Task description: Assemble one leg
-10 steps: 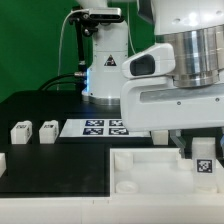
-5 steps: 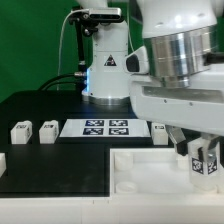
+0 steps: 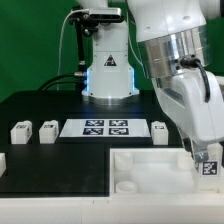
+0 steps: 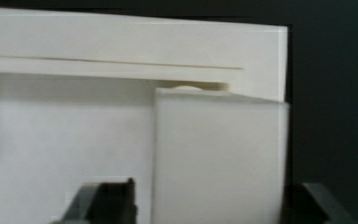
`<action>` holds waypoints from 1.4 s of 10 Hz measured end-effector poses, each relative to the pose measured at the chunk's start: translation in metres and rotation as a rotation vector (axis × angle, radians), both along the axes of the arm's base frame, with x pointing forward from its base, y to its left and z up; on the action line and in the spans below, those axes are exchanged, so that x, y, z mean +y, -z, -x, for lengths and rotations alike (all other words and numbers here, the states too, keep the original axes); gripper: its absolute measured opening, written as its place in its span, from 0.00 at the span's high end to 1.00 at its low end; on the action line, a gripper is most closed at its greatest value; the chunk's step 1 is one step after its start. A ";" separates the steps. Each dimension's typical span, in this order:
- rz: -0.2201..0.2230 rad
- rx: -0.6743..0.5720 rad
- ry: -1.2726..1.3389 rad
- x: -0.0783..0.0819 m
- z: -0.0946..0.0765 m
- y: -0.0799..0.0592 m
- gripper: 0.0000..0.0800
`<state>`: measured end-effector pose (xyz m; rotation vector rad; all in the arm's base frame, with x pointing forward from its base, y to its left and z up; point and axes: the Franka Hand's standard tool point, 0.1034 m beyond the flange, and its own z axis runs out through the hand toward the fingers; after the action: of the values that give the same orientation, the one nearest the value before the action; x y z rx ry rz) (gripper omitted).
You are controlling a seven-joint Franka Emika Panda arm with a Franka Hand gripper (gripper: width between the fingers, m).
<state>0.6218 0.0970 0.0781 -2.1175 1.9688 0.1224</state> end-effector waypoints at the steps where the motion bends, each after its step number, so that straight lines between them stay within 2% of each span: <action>1: 0.003 -0.006 -0.027 0.000 0.000 0.000 0.41; 2: 0.003 -0.005 -0.035 0.001 0.000 0.000 0.26; 3: 0.011 0.005 -0.215 0.007 0.002 -0.003 0.26; 4: 0.023 -0.010 -0.384 0.012 0.000 -0.006 0.20; 5: 0.038 -0.028 -0.522 0.016 0.000 -0.002 0.19; 7: 0.050 -0.074 -0.711 0.015 0.000 -0.001 0.19; 10: 0.127 -0.128 -1.255 0.009 -0.004 -0.003 0.19; 12: 0.128 -0.144 -1.322 0.010 -0.004 -0.003 0.19; 13: 0.128 -0.144 -1.322 0.010 -0.004 -0.003 0.32; 14: 0.128 -0.144 -1.321 0.010 -0.004 -0.003 0.48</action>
Offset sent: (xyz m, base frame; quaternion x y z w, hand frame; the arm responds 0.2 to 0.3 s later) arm 0.0097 0.0170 0.0119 -0.0924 -0.0193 -0.3859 0.9177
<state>0.6254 0.1066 0.0807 -2.9848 0.2387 0.0606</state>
